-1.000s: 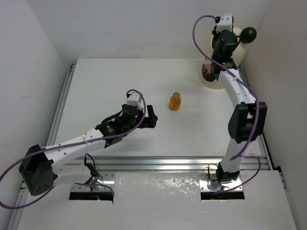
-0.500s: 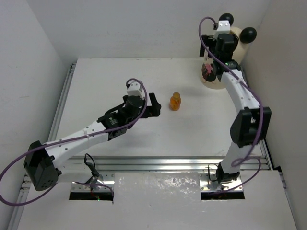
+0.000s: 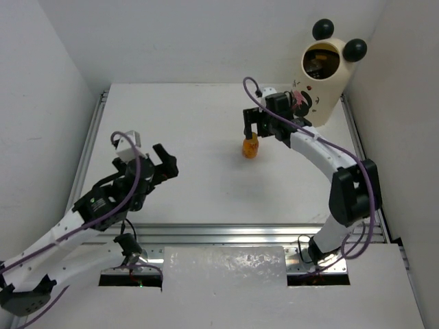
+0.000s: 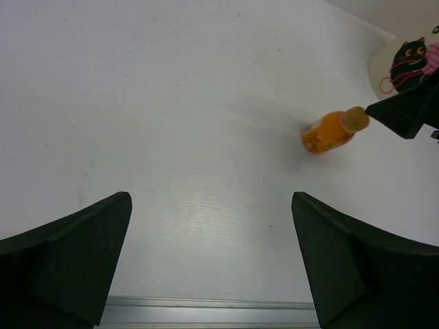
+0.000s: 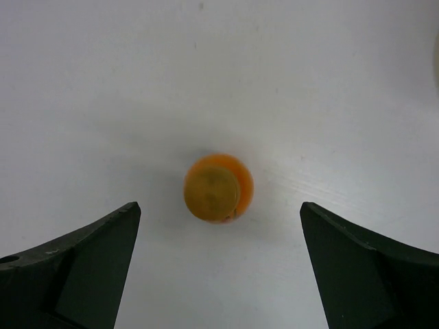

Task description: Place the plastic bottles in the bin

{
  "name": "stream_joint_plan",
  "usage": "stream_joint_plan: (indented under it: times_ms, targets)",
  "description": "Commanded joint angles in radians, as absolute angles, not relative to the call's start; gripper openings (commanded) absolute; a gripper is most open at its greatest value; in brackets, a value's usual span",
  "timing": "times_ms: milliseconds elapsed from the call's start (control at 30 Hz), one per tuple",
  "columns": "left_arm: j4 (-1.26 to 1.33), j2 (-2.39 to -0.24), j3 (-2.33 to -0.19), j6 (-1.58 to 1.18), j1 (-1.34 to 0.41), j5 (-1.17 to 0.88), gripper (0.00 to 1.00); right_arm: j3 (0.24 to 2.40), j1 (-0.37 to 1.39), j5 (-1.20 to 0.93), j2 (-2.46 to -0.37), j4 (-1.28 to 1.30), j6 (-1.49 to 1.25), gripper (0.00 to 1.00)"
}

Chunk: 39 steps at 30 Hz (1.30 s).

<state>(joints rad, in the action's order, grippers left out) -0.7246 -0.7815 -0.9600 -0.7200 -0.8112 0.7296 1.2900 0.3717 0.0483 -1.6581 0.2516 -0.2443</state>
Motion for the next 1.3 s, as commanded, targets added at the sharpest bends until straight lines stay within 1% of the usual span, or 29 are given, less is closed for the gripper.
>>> stream_joint_plan:
  times_ms: [0, 100, 233, 333, 367, 433, 467, 533, 567, 600, 733, 767, 833, 967, 1000, 1100, 1167, 1267]
  targets:
    - [-0.758, -0.709, -0.871, -0.607, -0.811, 0.772, 1.0, 1.292, 0.377, 0.015, -1.693, 0.239, -0.249, 0.98]
    - [-0.695, -0.672, -0.844, -0.568, -0.811, 0.697, 1.0, 1.298, 0.377, 0.017, -1.751, 0.212, -0.239, 0.97]
    - [-0.69, -0.708, -0.841, -0.545, -0.811, 0.669, 1.0, 1.327, 0.377, 0.005, -1.83, 0.222, -0.238, 0.94]
    - [-0.699, -0.742, -0.845, -0.543, -0.811, 0.663, 1.0, 1.336, 0.377, 0.005, -1.868, 0.242, -0.242, 0.78]
    - [-0.703, -0.747, -0.847, -0.543, -0.811, 0.663, 1.0, 1.332, 0.377, 0.005, -1.868, 0.244, -0.244, 0.65]
    - [-0.696, -0.755, -0.847, -0.538, -0.811, 0.654, 1.0, 1.309, 0.382, 0.009, -1.847, 0.239, -0.245, 0.59]
    - [-0.693, -0.755, -0.845, -0.535, -0.811, 0.647, 1.0, 1.301, 0.383, 0.015, -1.836, 0.223, -0.241, 0.49]
    - [-0.686, -0.75, -0.842, -0.526, -0.811, 0.64, 1.0, 1.29, 0.385, 0.005, -1.809, 0.207, -0.216, 0.39]
    - [-0.684, -0.749, -0.842, -0.525, -0.811, 0.634, 1.0, 1.295, 0.385, 0.005, -1.799, 0.198, -0.206, 0.26]
    - [-0.684, -0.746, -0.842, -0.522, -0.811, 0.632, 1.0, 1.298, 0.385, 0.005, -1.789, 0.195, -0.19, 0.24]
    - [-0.673, -0.73, -0.836, -0.517, -0.811, 0.611, 1.0, 1.319, 0.385, 0.04, -1.659, 0.192, -0.131, 0.24]
    - [-0.67, -0.727, -0.833, -0.515, -0.811, 0.606, 1.0, 1.337, 0.384, 0.072, -1.645, 0.201, -0.115, 0.25]
    - [-0.654, -0.719, -0.827, -0.502, -0.811, 0.58, 1.0, 1.442, 0.362, 0.19, -1.641, 0.251, -0.043, 0.26]
    - [-0.649, -0.719, -0.825, -0.495, -0.811, 0.554, 1.0, 1.687, 0.278, 0.304, -1.695, 0.334, -0.029, 0.28]
    - [-0.649, -0.716, -0.825, -0.495, -0.813, 0.554, 1.0, 1.687, 0.259, 0.32, -1.704, 0.336, -0.029, 0.28]
    - [-0.638, -0.707, -0.822, -0.491, -0.811, 0.543, 1.0, 1.845, 0.198, 0.366, -1.753, 0.354, -0.035, 0.29]
    - [-0.632, -0.698, -0.818, -0.486, -0.811, 0.531, 1.0, 1.893, 0.164, 0.42, -1.782, 0.333, -0.026, 0.29]
    - [-0.626, -0.698, -0.816, -0.48, -0.811, 0.519, 1.0, 2.02, 0.123, 0.437, -1.88, 0.327, -0.012, 0.29]
